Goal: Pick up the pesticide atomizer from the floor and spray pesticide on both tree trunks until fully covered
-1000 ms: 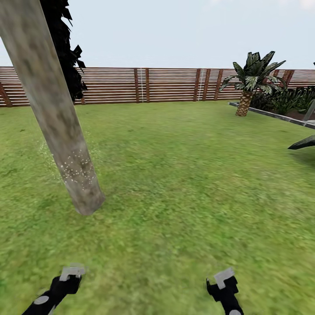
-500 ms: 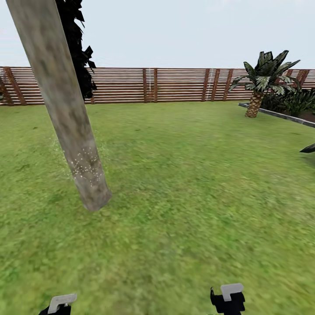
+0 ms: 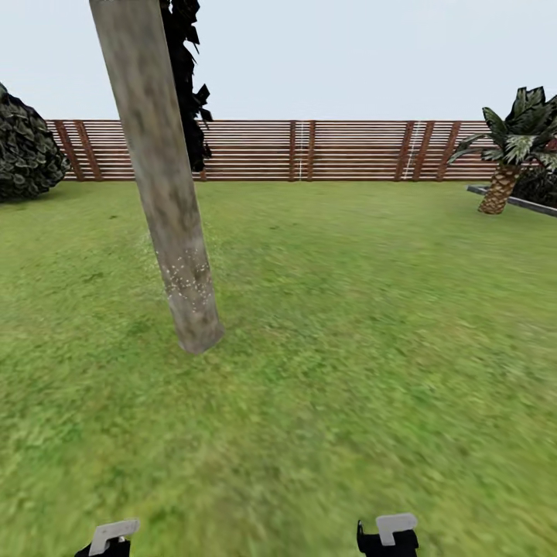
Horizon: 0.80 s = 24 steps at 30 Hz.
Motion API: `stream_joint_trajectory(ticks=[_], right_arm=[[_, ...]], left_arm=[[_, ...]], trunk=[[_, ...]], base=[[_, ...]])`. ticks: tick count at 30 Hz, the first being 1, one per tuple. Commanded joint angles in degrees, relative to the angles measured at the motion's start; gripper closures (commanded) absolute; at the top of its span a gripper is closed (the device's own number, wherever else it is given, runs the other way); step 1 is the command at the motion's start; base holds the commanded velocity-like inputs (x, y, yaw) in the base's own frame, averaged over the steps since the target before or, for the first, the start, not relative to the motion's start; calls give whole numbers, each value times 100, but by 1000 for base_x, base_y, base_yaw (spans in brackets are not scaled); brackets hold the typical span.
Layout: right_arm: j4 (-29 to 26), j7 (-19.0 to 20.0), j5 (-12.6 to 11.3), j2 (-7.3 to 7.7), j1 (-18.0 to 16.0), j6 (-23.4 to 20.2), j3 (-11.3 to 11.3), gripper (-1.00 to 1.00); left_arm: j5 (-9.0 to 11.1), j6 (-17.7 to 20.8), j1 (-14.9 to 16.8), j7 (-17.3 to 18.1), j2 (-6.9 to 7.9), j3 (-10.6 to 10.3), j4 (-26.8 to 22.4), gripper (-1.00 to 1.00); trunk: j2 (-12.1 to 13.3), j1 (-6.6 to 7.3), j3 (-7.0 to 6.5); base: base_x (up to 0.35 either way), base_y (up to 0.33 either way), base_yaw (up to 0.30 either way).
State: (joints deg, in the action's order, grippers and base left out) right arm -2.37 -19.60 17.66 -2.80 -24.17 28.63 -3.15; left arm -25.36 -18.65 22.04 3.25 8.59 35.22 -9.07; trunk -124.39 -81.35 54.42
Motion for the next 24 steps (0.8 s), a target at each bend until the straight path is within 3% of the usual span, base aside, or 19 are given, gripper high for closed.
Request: stream_joint_trajectory(ticks=[1, 13, 24], right_arm=[[0, 0, 0, -1, 0, -5, 1, -100], [-8, -2, 9, 1, 0, -6, 2, -100], [-17, -8, 18, 51, 0, -6, -2, -100]], left_arm=[[21, -13, 2, -6, -59, 21, -6, 100], [33, -25, -7, 13, -68, 19, 0, 100], [40, -19, -42, 0, -67, 37, -15, 100]], trunk=[[0, 0, 0], [0, 0, 0], [0, 0, 21]], base=[[0, 0, 283], [-13, 1, 283], [-276, 172, 283]])
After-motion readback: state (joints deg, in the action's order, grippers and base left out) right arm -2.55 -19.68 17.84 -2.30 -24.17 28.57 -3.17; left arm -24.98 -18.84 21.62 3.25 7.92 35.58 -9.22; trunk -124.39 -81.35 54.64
